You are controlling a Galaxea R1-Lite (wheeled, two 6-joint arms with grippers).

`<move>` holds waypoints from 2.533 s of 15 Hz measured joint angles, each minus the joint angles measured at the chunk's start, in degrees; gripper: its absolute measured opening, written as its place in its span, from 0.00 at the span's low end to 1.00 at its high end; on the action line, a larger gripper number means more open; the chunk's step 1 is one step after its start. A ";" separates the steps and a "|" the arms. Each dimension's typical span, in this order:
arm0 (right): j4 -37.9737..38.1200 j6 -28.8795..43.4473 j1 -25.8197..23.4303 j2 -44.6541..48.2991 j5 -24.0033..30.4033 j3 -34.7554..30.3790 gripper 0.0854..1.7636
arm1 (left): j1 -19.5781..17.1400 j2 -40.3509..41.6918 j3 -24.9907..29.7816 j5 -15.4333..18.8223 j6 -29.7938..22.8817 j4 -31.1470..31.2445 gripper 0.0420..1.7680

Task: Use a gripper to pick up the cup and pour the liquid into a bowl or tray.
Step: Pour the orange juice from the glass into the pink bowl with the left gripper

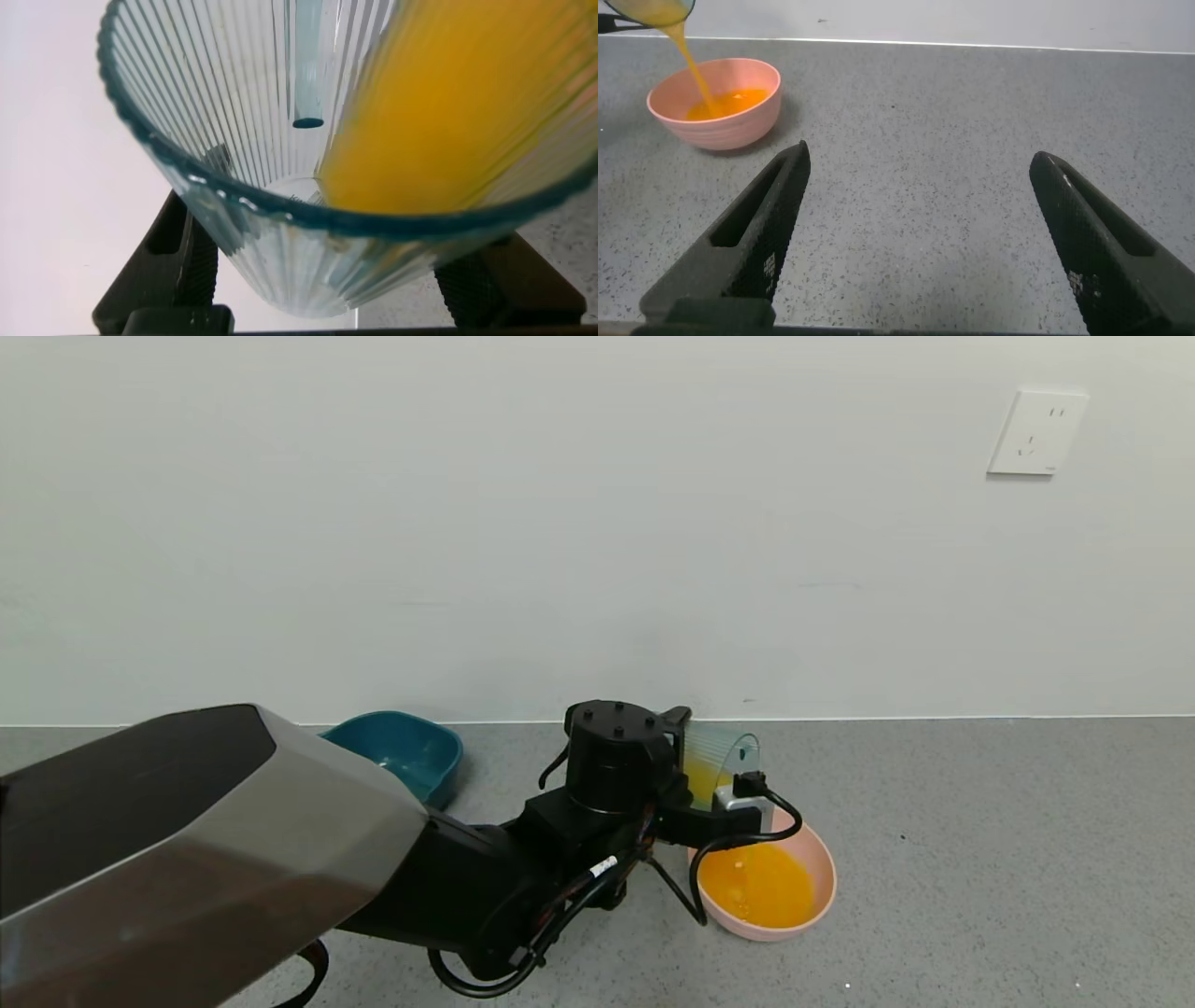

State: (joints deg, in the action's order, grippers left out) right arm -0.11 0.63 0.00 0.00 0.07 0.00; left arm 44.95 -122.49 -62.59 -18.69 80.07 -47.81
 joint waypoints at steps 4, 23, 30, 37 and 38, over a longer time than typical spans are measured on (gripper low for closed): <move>0.00 0.02 0.00 0.00 -0.02 0.00 0.97 | 0.00 -0.11 -0.61 0.01 2.67 0.00 0.72; 0.00 0.02 0.00 0.00 0.00 0.00 0.97 | 1.60 0.20 -1.55 0.09 16.93 -0.98 0.72; 0.00 0.00 0.00 0.00 0.00 0.00 0.97 | 2.23 0.24 -1.28 0.01 17.68 -0.98 0.72; 0.00 0.02 0.00 0.00 0.00 0.00 0.97 | 2.07 0.35 -1.46 -0.07 16.82 -1.02 0.72; 0.01 0.02 0.00 0.00 0.00 0.00 0.97 | 1.80 0.59 -1.61 -0.07 16.13 -0.98 0.72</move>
State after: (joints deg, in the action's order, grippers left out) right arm -0.10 0.66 0.00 0.00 0.07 0.00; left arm 46.75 -121.91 -64.20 -18.76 96.20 -48.79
